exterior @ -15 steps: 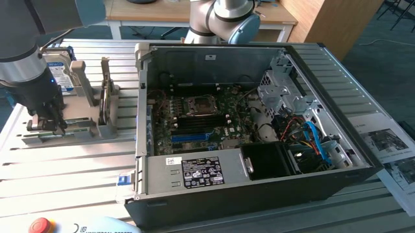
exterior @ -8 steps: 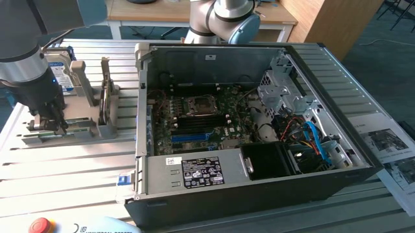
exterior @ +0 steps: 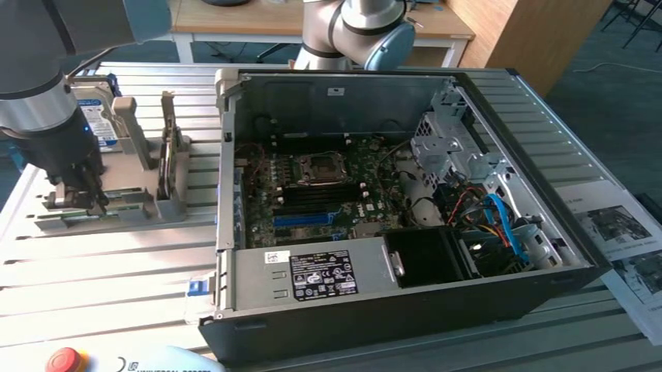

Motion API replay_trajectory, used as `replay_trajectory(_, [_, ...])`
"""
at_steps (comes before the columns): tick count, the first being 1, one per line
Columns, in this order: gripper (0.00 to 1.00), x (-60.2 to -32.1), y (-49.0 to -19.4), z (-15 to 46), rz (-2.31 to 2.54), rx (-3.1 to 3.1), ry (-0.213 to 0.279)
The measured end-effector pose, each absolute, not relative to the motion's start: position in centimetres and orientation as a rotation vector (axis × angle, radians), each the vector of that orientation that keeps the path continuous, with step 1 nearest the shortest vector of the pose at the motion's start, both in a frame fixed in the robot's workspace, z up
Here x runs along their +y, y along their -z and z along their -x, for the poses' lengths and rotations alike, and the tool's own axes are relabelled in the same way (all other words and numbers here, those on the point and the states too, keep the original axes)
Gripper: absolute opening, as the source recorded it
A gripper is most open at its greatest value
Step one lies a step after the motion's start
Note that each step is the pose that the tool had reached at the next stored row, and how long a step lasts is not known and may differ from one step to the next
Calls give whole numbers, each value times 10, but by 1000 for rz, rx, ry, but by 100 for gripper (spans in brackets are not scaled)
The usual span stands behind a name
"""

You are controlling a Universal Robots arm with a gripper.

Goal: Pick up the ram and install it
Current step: 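Pick up the ram and move it above insertion slot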

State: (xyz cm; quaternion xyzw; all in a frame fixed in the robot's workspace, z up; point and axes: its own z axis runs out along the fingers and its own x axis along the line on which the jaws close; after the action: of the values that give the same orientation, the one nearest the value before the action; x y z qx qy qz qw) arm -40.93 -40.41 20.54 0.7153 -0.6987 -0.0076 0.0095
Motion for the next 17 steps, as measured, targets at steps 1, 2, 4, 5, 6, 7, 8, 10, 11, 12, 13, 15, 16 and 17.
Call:
replay_trajectory(1, [24, -404, -205, 409, -2242, -2173, 24])
replay_trajectory(2, [24, -404, -205, 409, -2252, -2162, 23])
replay_trajectory(4, [24, -404, -205, 409, -2262, -2151, 23])
replay_trajectory(5, [24, -404, -205, 409, -2263, -2151, 23])
replay_trajectory(6, [24, -404, -205, 409, -2263, -2151, 23])
replay_trajectory(7, [24, -404, -205, 409, -2263, -2151, 23])
replay_trajectory(8, [24, -404, -205, 409, -2263, -2151, 23])
replay_trajectory(10, [24, -403, -205, 409, -2262, -2151, 23])
replay_trajectory(11, [24, -403, -205, 409, -2262, -2151, 23])
replay_trajectory(12, [24, -403, -205, 409, -2263, -2151, 23])
replay_trajectory(13, [24, -403, -205, 409, -2263, -2151, 23])
replay_trajectory(15, [24, -402, -205, 409, -2263, -2151, 23])
replay_trajectory(16, [24, -402, -205, 408, -2264, -2150, 23])
replay_trajectory(17, [24, -402, -205, 408, -2266, -2148, 23])
